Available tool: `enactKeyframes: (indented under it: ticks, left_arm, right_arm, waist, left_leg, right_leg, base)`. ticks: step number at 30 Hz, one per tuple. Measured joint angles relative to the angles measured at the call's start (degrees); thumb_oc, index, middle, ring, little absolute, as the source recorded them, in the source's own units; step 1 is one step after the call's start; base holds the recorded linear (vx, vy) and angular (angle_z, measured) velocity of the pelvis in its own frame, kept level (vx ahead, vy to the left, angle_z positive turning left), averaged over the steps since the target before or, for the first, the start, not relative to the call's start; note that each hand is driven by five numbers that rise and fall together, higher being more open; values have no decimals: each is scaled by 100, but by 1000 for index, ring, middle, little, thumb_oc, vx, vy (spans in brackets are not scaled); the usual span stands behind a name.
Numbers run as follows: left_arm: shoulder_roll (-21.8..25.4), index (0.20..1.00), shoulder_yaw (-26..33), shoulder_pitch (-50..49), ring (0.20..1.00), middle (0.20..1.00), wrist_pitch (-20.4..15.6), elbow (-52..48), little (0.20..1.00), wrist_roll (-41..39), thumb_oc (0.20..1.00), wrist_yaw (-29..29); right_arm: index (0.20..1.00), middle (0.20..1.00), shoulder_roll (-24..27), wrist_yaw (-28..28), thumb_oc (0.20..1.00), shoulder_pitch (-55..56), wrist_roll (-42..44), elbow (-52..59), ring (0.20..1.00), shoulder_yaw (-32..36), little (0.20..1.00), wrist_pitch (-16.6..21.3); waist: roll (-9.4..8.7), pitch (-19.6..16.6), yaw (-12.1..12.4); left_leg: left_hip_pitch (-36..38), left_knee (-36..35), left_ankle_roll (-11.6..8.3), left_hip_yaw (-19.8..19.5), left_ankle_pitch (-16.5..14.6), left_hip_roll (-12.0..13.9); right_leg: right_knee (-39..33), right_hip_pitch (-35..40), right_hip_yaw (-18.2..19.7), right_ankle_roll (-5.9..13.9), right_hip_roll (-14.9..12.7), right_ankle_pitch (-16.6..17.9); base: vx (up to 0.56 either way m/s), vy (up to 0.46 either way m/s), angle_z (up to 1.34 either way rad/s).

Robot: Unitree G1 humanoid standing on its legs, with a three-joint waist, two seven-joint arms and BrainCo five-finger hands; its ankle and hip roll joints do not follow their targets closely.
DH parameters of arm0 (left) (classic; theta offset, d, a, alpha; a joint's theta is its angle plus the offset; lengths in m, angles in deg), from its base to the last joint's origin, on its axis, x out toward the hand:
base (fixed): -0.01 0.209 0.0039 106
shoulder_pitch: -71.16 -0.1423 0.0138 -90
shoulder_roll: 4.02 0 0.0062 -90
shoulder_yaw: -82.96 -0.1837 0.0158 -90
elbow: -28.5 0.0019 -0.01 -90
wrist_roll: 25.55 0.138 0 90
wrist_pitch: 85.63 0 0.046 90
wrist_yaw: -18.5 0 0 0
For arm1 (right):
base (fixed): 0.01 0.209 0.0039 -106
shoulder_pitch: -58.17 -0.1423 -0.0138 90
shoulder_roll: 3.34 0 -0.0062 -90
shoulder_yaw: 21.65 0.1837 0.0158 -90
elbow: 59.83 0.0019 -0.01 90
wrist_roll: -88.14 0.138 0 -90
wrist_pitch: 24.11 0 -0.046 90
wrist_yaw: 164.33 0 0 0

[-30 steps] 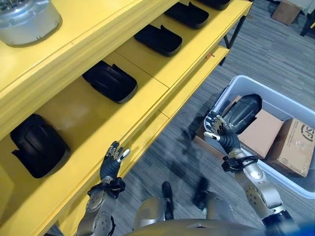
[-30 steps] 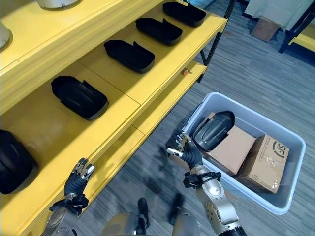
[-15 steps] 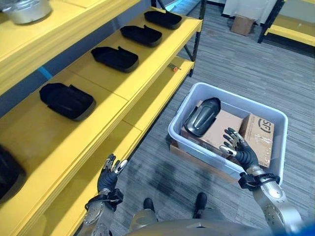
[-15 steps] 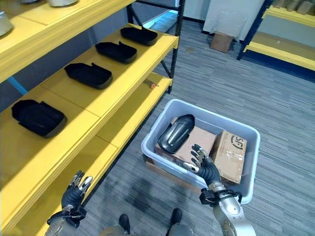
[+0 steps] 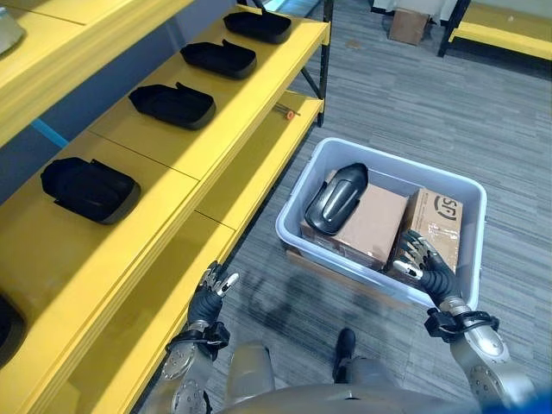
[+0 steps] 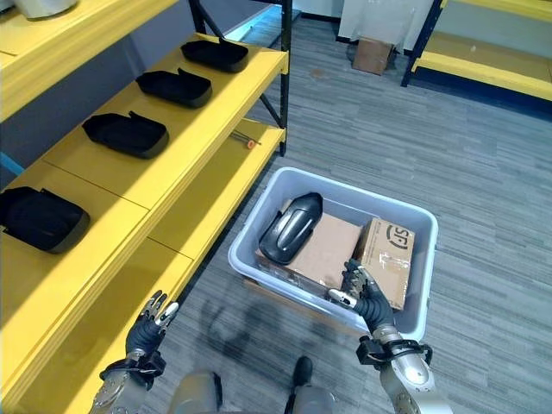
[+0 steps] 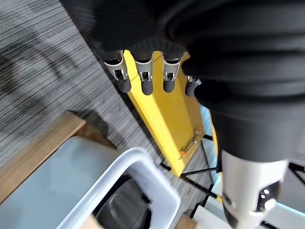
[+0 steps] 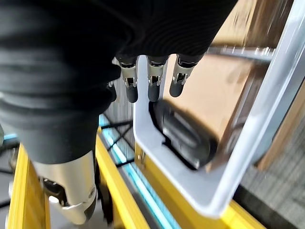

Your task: Move parts from the plastic box to the shelf.

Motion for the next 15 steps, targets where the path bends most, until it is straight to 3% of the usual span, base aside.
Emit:
enactKeyframes:
  ticks: [1,2,3,4,5,6,7,8,9,10,13,15]
  left_arm:
    - [-28,1000,-15,120,1000,1000,5,18,1000,0,1000,-5]
    - [-38,1000,-58,150,1000,1000,14,76,1000,5,1000,-3]
    - [-35,1000,-99,276,1000,1000,-11,218,1000,21,1000,-6]
    - [-85,1000,-110,385,1000,1000,-12,318,1000,20,1000,-1]
    - [-131,1000,-174,363,1000,1000,-5,387,1000,14,1000,-4]
    - [-144,1000,-202,281,1000,1000,-11,360,1000,14,1000,-9]
    - [-1,1000,-224,486,1000,1000,-44,291,1000,13,1000,10]
    - [293,1000,-237,478,1000,1000,-78,121,1000,22,1000,-18]
    - [411,1000,-40,476,1000,1000,-101,155,1000,67,1000,-41]
    - [409,1000,142,609,1000,1000,-107,263,1000,70,1000,5]
    - [425,1000,285,656,1000,1000,-194,176,1000,73,1000,23]
    - [525,1000,400,578,1000,1000,-182,189,1000,75,1000,122]
  right_arm:
    - [1000,1000,15,2,1000,-88,-2,-28,1000,-3,1000,5]
    - [1000,1000,-1,-7,1000,-210,-3,-102,1000,-21,1000,16]
    - [1000,1000,3,1,1000,-444,-8,-342,1000,-44,1000,43]
    - [1000,1000,-24,2,1000,-493,-16,-413,1000,-1,1000,35]
    - [1000,1000,-51,4,1000,-408,-23,-353,1000,62,1000,57]
    - [1000,1000,-4,-4,1000,-337,-22,-286,1000,92,1000,68]
    - [1000,1000,-197,-3,1000,-48,-23,-253,1000,47,1000,41]
    - [1000,1000,-397,31,1000,181,-21,-15,1000,1,1000,44]
    - [1000,1000,-741,91,1000,219,-19,-116,1000,-54,1000,4]
    - [1000,1000,-709,133,1000,180,-8,-158,1000,-265,1000,-7]
    - [1000,1000,-691,201,1000,268,-1,-165,1000,-343,1000,-72]
    - [1000,1000,-689,238,1000,186,2,-156,1000,-335,1000,-90]
  waist:
    - [39,89,6]
    - [57,100,-10]
    - [265,98,77]
    - [268,108,92]
    - [417,16,48]
    - [606,-92,-18]
    - [399,-100,-176]
    - [192,-53,-180]
    - [-43,-149,-149]
    - [-70,-137,-235]
    - [-108,-152,-173]
    - [-224,-143,14]
  left_leg:
    - [113,-710,23,49,120,125]
    - [135,-1214,-92,-96,249,217]
    - [340,-2025,-141,-702,359,301]
    - [407,-1840,-129,-585,398,266]
    - [594,-1494,-113,-179,402,182]
    - [671,-1458,4,-15,361,159]
    - [807,-1449,81,159,533,-142]
    - [837,-1315,281,353,362,-354]
    - [992,-1279,455,990,179,-568]
    - [963,-1022,684,1384,-103,-744]
    - [894,-939,743,1360,-168,-840]
    - [903,-940,743,1356,-167,-855]
  right_leg:
    - [41,29,47,-58,1,42]
    - [-13,65,131,138,77,90]
    - [-101,136,452,230,179,77]
    - [-137,133,643,265,146,98]
    - [-146,230,735,302,21,105]
    - [-156,265,688,461,25,140]
    - [-164,228,723,579,-231,263]
    - [-31,166,803,698,-549,214]
    - [48,-116,986,566,-773,483]
    - [52,-190,979,543,-1043,758]
    - [36,-150,934,624,-1092,728]
    - [-65,-20,850,669,-1072,767]
  base:
    - [324,336,-36]
    - [385,466,-87]
    - [293,391,-108]
    - [221,320,-158]
    - [206,368,-120]
    - [168,367,-99]
    - [184,468,-49]
    - [114,406,-146]
    - [99,359,-182]
    - [82,256,-167]
    - [48,47,-8]
    - [32,-4,5]
